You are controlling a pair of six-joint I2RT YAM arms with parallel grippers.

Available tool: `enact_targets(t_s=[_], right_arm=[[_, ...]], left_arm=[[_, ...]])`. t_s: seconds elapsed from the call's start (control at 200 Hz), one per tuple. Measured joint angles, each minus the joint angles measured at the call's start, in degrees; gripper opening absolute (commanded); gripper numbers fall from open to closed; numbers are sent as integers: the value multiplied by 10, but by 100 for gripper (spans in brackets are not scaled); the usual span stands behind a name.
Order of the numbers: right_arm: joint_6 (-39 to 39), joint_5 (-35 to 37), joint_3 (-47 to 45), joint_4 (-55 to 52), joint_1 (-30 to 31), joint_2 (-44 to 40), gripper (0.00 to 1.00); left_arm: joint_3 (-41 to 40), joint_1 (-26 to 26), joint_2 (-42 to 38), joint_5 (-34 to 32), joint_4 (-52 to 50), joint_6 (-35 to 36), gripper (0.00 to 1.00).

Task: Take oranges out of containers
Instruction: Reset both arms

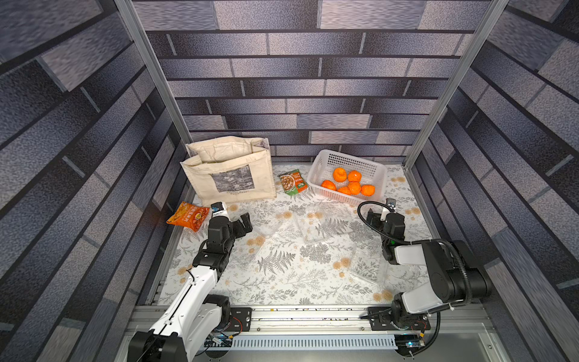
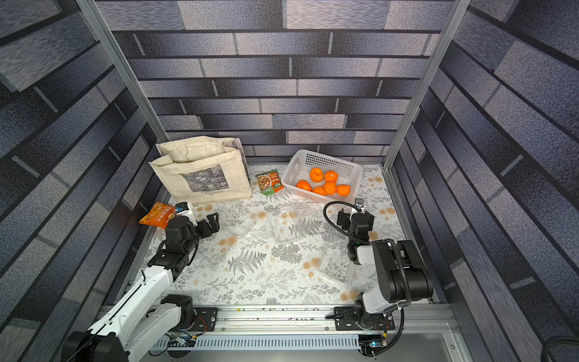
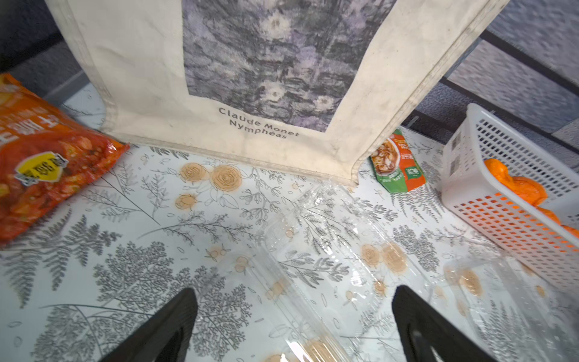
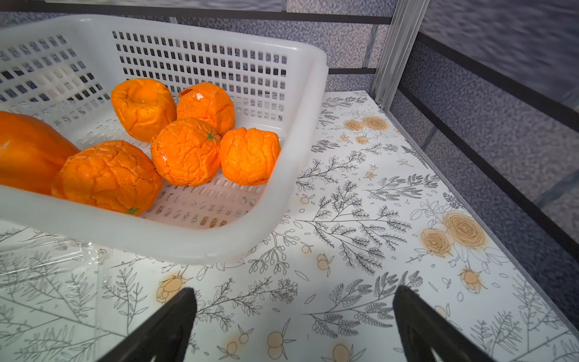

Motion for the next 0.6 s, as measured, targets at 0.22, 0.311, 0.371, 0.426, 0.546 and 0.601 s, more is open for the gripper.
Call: enact_targets(t_s=[0.22, 0.311, 0.371, 0.426, 0.546, 0.601], right_arm=[[-2, -17, 0, 2, 0, 0, 100], [-2, -21, 0, 2, 0, 0, 100], [-2, -23, 0, 2, 0, 0, 100], [-2, -23, 0, 2, 0, 0, 100], [-2, -24, 0, 2, 0, 0, 100], [-2, -25, 0, 2, 0, 0, 100]], left_arm=[[0, 9, 103, -60, 90, 78, 100], [-8, 18, 144, -80, 170, 112, 100], [-23, 29, 183, -92, 240, 134, 100], [-39, 33, 228, -103, 304, 157, 100], [-63, 49, 310, -99, 399, 177, 100], [-66, 59, 349, -93, 458, 181, 100]])
